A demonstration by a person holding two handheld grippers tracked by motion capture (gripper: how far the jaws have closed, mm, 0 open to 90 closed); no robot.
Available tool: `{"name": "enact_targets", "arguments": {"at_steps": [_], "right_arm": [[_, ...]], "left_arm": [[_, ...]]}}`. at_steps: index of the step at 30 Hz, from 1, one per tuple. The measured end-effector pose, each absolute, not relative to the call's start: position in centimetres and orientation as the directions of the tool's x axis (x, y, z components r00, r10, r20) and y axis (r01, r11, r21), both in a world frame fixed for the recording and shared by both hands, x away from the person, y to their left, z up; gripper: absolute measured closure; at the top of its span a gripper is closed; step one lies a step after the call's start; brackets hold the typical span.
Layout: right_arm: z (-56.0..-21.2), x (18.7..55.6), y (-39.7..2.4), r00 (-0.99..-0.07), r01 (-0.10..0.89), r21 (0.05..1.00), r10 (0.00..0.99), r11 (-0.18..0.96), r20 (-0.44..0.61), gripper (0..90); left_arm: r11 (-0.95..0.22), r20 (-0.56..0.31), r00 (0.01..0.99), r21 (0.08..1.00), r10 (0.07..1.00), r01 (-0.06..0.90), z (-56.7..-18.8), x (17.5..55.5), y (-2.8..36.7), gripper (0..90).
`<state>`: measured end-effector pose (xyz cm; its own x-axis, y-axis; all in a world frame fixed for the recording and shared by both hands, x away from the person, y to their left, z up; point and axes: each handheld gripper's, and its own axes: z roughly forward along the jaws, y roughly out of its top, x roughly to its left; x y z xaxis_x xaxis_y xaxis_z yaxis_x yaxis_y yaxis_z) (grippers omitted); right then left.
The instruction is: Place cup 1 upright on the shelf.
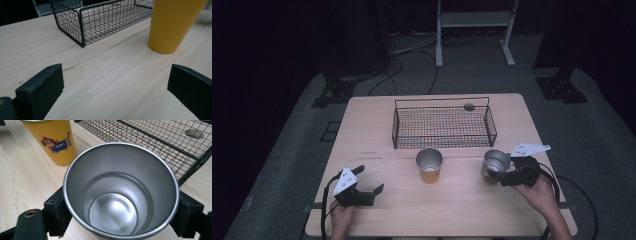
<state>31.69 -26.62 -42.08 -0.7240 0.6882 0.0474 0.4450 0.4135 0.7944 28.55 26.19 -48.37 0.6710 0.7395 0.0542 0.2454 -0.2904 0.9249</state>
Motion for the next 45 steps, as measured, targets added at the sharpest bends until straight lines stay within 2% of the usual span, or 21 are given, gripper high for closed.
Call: {"name": "enact_targets", "arguments": {"at_steps": [45], "right_arm": [[-36.6,36.1,-24.9,-0.765,0.429,0.783,0.642,0.45,0.051,17.7]], "left_arm": [[-0.27,0.037,0.672,0.931,0.74,0.246,-48.4,28.6,26.4,0.0]]}}
